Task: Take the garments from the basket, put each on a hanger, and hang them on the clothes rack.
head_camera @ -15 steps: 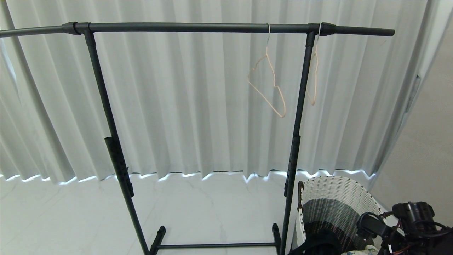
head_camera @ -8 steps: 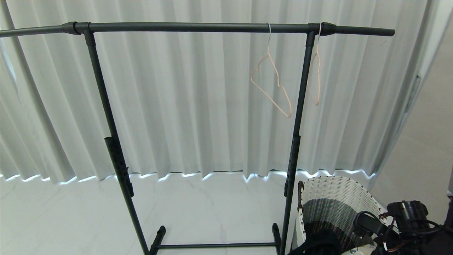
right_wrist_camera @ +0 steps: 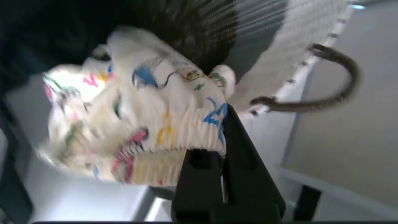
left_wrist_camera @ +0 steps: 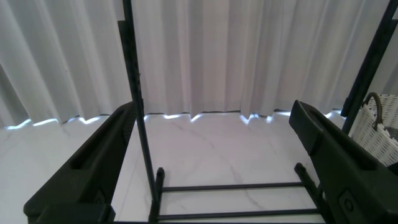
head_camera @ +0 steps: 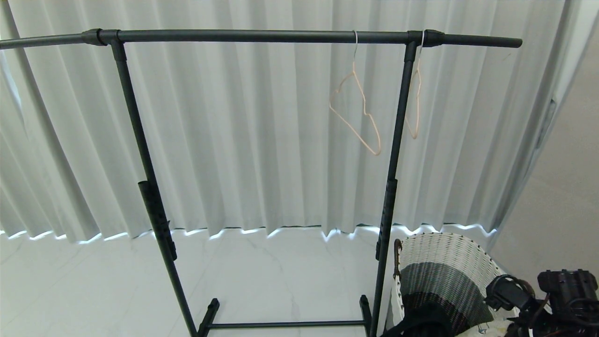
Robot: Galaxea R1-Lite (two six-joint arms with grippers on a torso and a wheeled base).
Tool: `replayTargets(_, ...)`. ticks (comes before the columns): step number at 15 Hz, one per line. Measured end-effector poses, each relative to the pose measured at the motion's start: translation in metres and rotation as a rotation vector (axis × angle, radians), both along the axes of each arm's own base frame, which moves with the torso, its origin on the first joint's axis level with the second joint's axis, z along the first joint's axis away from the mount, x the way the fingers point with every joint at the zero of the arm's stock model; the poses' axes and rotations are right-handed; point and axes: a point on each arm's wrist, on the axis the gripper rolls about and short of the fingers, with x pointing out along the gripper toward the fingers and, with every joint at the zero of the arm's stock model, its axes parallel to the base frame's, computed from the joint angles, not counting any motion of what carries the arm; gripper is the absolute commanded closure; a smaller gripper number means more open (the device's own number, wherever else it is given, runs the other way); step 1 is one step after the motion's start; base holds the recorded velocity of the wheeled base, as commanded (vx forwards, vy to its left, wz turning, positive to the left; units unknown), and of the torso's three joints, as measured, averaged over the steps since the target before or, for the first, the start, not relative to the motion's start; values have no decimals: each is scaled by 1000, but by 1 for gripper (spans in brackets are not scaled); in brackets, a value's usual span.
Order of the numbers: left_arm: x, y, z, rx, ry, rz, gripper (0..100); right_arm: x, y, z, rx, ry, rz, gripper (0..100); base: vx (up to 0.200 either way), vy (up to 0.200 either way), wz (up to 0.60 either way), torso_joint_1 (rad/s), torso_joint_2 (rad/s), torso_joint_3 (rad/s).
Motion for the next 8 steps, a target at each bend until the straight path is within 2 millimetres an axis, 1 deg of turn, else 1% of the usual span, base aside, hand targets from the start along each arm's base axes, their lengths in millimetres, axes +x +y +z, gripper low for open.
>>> replayTargets(1, 0, 0, 0, 0, 0, 0, 0, -1, -1, 10, 19, -53, -25, 100, 0, 0, 0, 0, 0, 0)
replayTargets(4, 0, 0, 0, 0, 0, 0, 0, 7, -9, 48, 41, -197, -88, 100, 0, 0, 0, 0, 0, 0)
replayTargets(6, 0, 0, 0, 1, 0, 0, 0, 8, -12, 75, 40, -174, -108, 100, 0, 0, 0, 0, 0, 0)
replayTargets(7, 0, 0, 0, 1, 0, 0, 0, 8, -13, 95, 39, -142, -114, 100, 0, 0, 0, 0, 0, 0)
replayTargets(8, 0, 0, 0, 0, 0, 0, 0, 5, -14, 119, 38, -110, -118, 100, 0, 0, 0, 0, 0, 0)
